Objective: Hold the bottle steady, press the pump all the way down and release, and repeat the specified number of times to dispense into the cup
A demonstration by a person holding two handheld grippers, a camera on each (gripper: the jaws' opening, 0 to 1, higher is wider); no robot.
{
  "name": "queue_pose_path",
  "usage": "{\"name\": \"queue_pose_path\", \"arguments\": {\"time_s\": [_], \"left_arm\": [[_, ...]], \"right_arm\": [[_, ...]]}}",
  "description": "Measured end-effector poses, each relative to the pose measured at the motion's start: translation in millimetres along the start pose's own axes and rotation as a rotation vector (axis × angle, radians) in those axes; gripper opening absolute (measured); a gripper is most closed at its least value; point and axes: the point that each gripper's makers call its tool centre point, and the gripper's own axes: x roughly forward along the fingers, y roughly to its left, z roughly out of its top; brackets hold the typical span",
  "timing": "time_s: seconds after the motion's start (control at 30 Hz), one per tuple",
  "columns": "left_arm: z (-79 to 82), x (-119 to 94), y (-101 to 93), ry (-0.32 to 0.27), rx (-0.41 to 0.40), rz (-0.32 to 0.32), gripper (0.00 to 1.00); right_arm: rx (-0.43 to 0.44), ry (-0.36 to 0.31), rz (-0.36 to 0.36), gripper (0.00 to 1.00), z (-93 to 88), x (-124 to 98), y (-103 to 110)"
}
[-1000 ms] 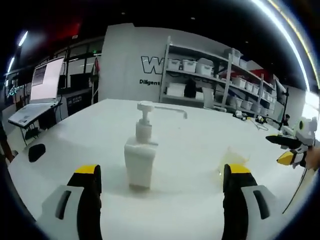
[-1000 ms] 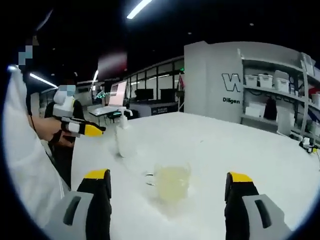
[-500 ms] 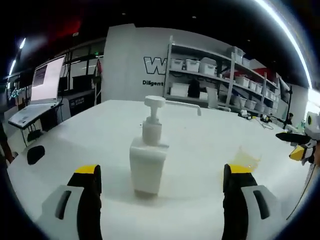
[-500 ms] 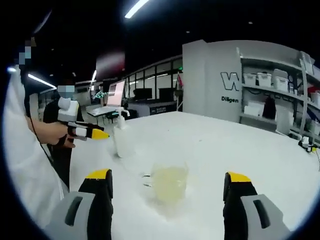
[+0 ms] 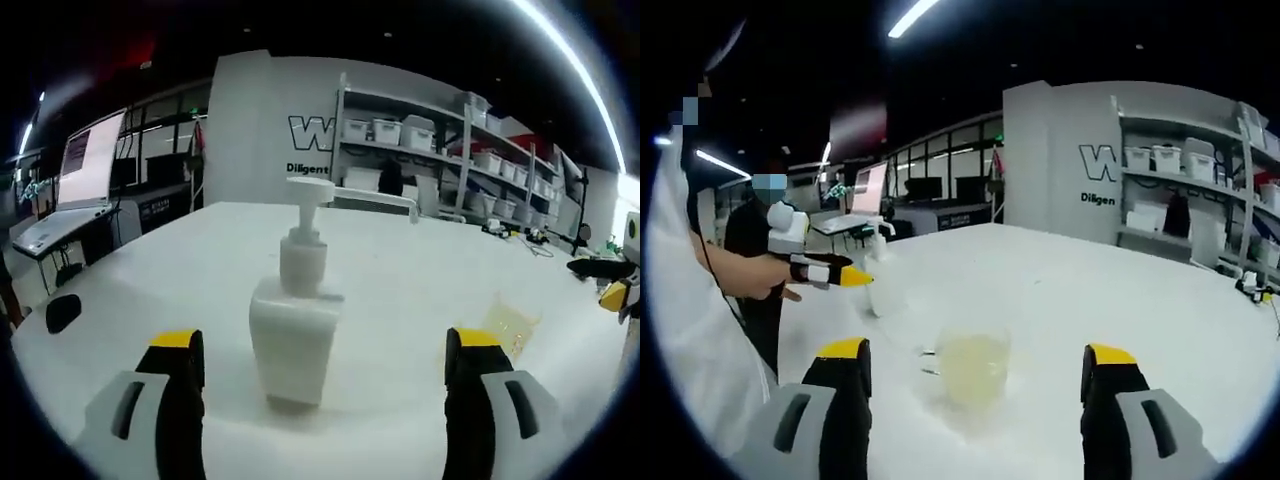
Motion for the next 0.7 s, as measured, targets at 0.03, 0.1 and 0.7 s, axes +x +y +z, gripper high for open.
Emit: {"name": "queue_pose_path", "arguments": {"time_s": [0.03,0.1,0.7], "left_arm": [[0.2,0,0.4,-0.002,-0.006,0.001,0.97],[1.0,0,1.6,-0.012,-0.006,0.004,0.93],[1.4,21,2.2,-0.023,0.003,-0.002,0.8]], "right_arm": [[0.033,0.019,0.003,0.86,-3.6,0,1],[-0.004,0.002,-0.007,0.85,0.5,0,-2],[-0.004,0.004,-0.024,0.83,3.0,-1,-8]]}}
